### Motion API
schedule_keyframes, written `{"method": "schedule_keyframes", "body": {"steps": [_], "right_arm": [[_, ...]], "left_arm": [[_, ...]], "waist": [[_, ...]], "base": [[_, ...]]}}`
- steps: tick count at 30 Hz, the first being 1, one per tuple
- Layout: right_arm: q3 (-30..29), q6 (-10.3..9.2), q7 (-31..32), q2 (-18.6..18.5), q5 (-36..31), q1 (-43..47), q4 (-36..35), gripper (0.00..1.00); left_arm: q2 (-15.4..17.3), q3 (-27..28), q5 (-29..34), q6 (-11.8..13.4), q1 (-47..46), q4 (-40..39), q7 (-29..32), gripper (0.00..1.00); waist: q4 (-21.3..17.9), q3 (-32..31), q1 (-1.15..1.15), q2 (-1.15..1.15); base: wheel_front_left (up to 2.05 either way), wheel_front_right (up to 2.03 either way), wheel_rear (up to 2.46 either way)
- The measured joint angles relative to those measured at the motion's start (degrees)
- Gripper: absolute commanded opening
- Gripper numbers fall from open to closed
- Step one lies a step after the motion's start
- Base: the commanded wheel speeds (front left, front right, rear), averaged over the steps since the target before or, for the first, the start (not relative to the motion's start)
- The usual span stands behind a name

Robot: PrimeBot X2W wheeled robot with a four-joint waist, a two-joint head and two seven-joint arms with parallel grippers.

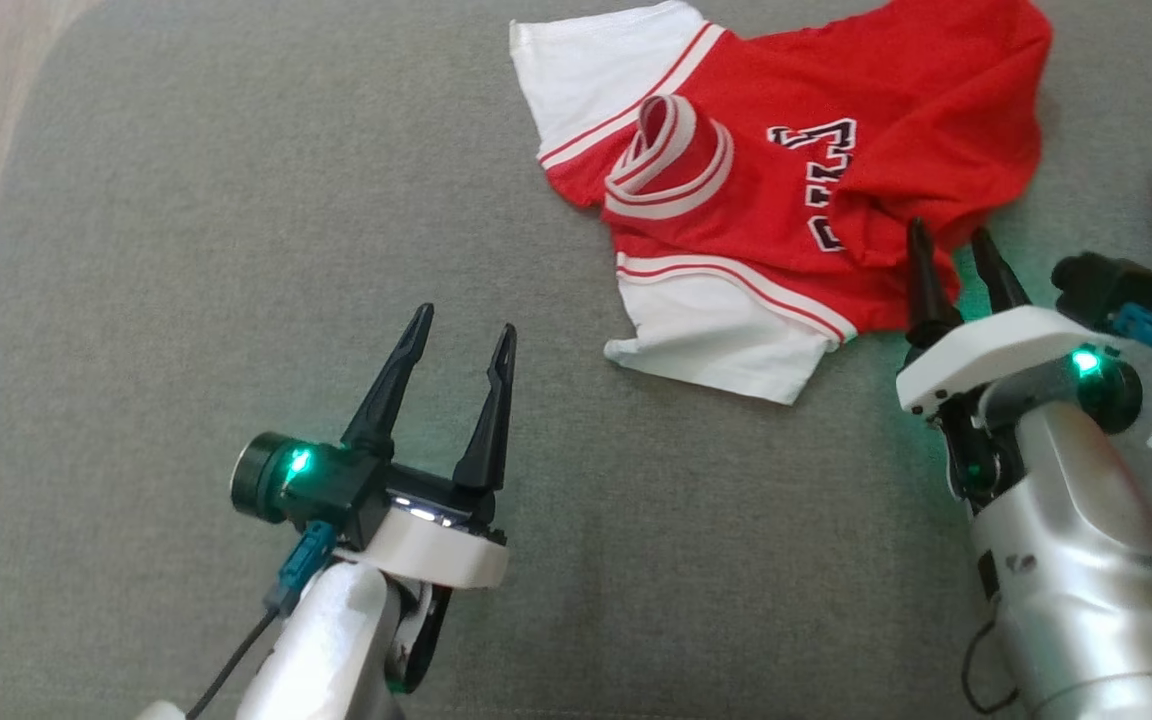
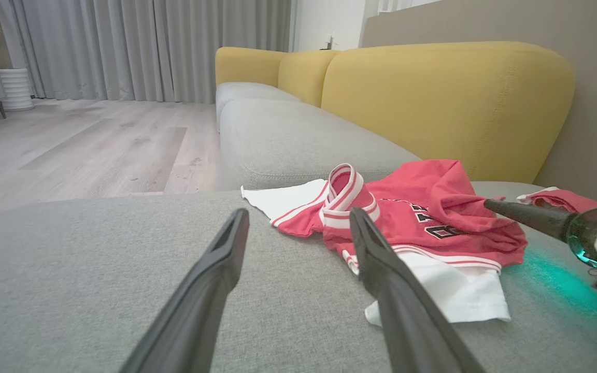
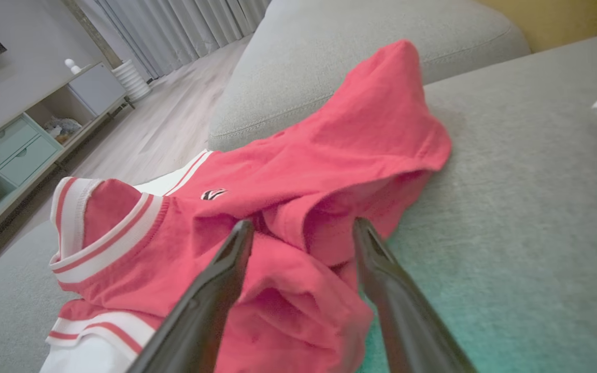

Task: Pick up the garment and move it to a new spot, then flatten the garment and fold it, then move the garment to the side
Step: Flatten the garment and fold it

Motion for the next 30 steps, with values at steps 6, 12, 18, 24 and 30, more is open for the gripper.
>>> {"method": "schedule_keyframes", "body": {"steps": [6, 12, 18, 24, 30], "right_arm": [[0.0, 0.0, -1.0, 0.0, 0.0, -2.6, 3.6, 0.01], [-0.1, 0.0, -2.9, 0.0, -0.2, -3.5, 6.5, 0.0], [-0.9, 0.0, -5.4, -0.1, -2.2, -3.2, 4.7, 0.0], [-2.7, 0.0, -4.2, -0.2, -7.0, 1.7, -2.0, 0.0], [-7.9, 0.0, 1.1, -1.2, -12.1, 8.7, -9.9, 0.0]], "left_arm": [[0.0, 0.0, 0.0, 0.0, 0.0, 0.1, 0.0, 1.0], [0.0, 0.0, 0.0, 0.1, 0.0, 0.2, 0.0, 1.0], [0.0, 0.5, 0.0, 0.4, 0.1, 0.5, 0.0, 1.0], [0.0, 1.8, 0.0, 0.4, 0.9, 0.4, 0.0, 1.0], [0.0, 1.7, 0.0, 0.5, 1.0, -0.2, 0.0, 1.0]], "waist": [[0.9, 0.3, 0.0, 0.0], [0.5, -0.1, 0.0, 0.0], [-1.4, -1.6, 0.0, 0.0], [-4.7, -3.9, -0.01, 0.0], [-7.5, -5.9, -0.01, 0.0]], "base": [[0.0, 0.0, 0.0], [0.0, 0.0, 0.0], [0.0, 0.0, 0.0], [0.0, 0.0, 0.0], [0.0, 0.0, 0.0]]}}
